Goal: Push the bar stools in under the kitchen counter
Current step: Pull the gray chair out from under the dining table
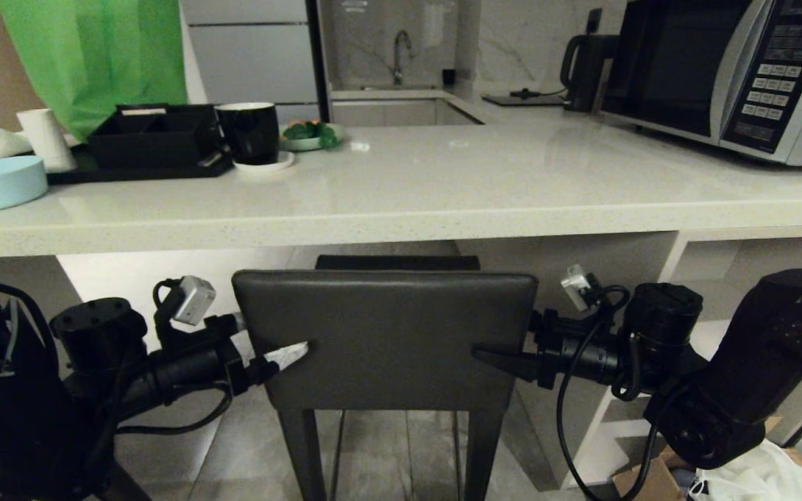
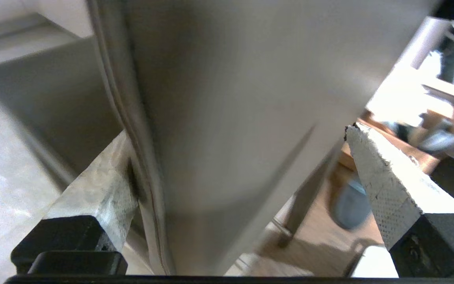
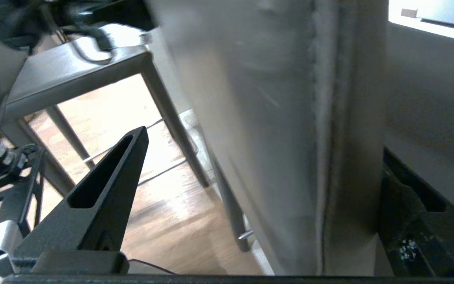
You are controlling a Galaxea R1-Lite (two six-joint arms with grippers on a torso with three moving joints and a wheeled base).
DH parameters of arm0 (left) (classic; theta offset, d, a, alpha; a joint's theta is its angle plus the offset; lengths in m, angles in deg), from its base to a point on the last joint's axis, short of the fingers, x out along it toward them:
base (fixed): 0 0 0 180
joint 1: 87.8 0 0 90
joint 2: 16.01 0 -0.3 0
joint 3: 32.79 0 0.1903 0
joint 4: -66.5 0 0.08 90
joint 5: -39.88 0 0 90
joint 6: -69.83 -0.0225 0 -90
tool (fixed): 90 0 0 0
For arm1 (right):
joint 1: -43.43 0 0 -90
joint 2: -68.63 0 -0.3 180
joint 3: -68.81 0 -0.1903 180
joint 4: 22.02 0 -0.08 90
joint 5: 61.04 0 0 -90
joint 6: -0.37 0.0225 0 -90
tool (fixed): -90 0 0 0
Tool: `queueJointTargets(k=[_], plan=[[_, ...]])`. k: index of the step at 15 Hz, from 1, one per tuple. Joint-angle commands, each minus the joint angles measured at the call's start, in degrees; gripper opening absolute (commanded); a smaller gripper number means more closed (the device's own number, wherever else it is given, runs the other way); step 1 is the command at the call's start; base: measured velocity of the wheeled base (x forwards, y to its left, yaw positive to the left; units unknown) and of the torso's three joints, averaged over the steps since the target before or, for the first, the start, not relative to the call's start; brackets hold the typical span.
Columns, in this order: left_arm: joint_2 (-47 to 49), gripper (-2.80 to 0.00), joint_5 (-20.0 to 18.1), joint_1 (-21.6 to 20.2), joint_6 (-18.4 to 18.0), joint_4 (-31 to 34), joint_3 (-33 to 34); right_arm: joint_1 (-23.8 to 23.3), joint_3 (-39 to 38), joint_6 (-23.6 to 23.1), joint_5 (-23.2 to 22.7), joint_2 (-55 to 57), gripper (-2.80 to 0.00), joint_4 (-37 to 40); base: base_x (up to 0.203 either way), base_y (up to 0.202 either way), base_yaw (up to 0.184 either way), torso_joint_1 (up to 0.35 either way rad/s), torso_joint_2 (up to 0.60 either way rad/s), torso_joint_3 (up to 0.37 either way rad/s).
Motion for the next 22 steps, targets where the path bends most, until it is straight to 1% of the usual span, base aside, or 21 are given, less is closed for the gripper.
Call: queueJointTargets(k=[1, 2, 9, 12, 16, 22], plan=[[-0.3, 0.0, 1.0, 2.2, 0.1, -0.3, 0.3, 0.2, 0.3, 0.1, -0.5, -0.3, 0.0, -0.5, -0.181, 0.0, -0.001, -0.005, 0.01, 0.005], [-0.3, 0.0, 1.6, 2.4, 0.1, -0.3, 0.3, 0.2, 0.2, 0.1, -0.4, -0.4, 0.0, -0.5, -0.197, 0.0, -0.005, 0.002, 0.0, 0.004], [-2.0, 0.0, 1.6, 2.4, 0.1, -0.3, 0.6, 0.9, 0.3, 0.1, 0.1, -1.3, 0.0, -0.5, -0.193, 0.0, -0.003, 0.003, 0.0, 0.0], [-2.6, 0.0, 1.6, 2.4, 0.3, -0.3, 1.4, 0.9, -0.1, 0.0, 1.1, -1.4, 0.0, -0.5, -0.194, 0.0, -0.001, 0.002, 0.0, 0.004], [-3.6, 0.0, 2.3, 2.7, 0.3, -0.3, 3.0, 1.0, -0.8, 0.0, 1.2, -2.0, 0.0, -0.5, -0.195, 0.0, -0.001, 0.0, 0.0, 0.005], [-3.7, 0.0, 2.4, 2.8, 0.5, -0.3, 2.9, 1.0, -0.8, 0.0, 1.2, -2.1, 0.0, -0.5, -0.194, 0.0, -0.001, 0.003, 0.0, 0.002]])
